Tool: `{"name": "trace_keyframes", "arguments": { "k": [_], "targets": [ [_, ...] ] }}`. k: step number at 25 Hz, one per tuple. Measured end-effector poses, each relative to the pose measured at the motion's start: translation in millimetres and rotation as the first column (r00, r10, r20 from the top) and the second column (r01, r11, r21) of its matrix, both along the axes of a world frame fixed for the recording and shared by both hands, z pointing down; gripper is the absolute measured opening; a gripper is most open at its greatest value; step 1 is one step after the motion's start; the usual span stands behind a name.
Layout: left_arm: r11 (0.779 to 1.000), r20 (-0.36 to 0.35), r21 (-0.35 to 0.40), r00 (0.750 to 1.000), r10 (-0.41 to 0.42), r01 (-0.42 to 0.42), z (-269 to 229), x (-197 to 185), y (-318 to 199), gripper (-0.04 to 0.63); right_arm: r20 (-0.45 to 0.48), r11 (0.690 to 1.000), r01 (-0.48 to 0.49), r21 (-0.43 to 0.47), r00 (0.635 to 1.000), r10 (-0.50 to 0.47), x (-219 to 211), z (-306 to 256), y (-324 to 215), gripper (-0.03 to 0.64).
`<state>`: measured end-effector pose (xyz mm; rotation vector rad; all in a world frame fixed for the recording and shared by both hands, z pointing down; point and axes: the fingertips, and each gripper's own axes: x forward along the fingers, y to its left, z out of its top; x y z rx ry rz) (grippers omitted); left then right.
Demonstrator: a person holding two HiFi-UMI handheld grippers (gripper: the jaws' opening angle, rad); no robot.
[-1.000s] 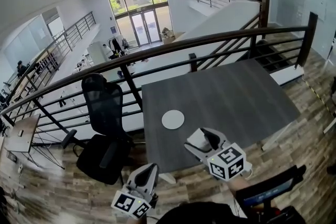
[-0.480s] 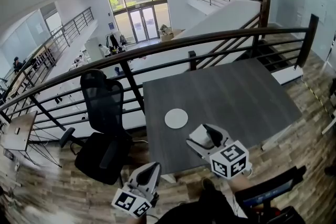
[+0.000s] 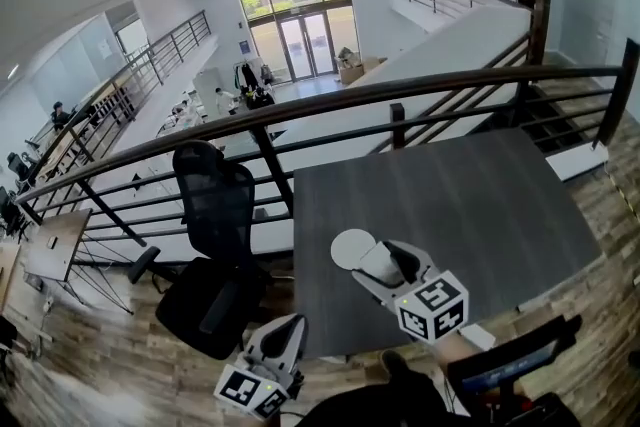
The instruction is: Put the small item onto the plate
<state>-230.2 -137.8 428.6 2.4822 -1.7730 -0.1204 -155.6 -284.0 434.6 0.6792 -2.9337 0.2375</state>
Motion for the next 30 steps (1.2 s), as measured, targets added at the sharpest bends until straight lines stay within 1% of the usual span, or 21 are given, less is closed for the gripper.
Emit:
{"name": "trace_keyframes", "arguments": {
  "k": [5,13,15,18,23,25,28,30],
  "targets": [
    [0.999,-0.026,0.043,0.999,-0.025,0.026,-20,3,-33,0.003,0.013,0.999,0.032,0.011,0.999,-0.032,-9,-10,-40,0.334],
    [0.998,-0.017,0.013,0.998,-0.066,0.066,-19,-2,-77,0.003,0.02,0.996,0.086,0.002,0.996,-0.087,-29,-10,-89,0.334],
    [0.997,0.004,0.001,0.997,-0.077,0.077,-21,-2,-85,0.003,0.018,0.995,0.1,-0.005,0.995,-0.099,-31,-11,-98,0.334],
    [0.994,0.028,-0.02,0.994,-0.103,0.103,-20,-6,-92,0.003,0.013,0.994,0.113,-0.01,0.994,-0.113,-35,-11,-109,0.334],
    [0.991,0.05,-0.01,0.99,-0.129,0.13,-24,-9,-99,0.003,0.01,0.993,0.118,-0.019,0.993,-0.118,-43,-5,-125,0.334],
    [0.99,0.049,-0.004,0.989,-0.142,0.143,-24,-12,-102,0.003,0.005,0.992,0.125,-0.022,0.992,-0.125,-48,-3,-132,0.334],
    [0.986,0.043,-0.024,0.986,-0.161,0.162,-21,-15,-105,0.003,-0.011,0.99,0.137,-0.041,0.99,-0.138,-55,9,-140,0.334],
    [0.986,0.047,-0.024,0.985,-0.164,0.166,-19,-17,-108,0.003,-0.026,0.988,0.144,-0.057,0.989,-0.145,-61,22,-143,0.334]
  ]
}}
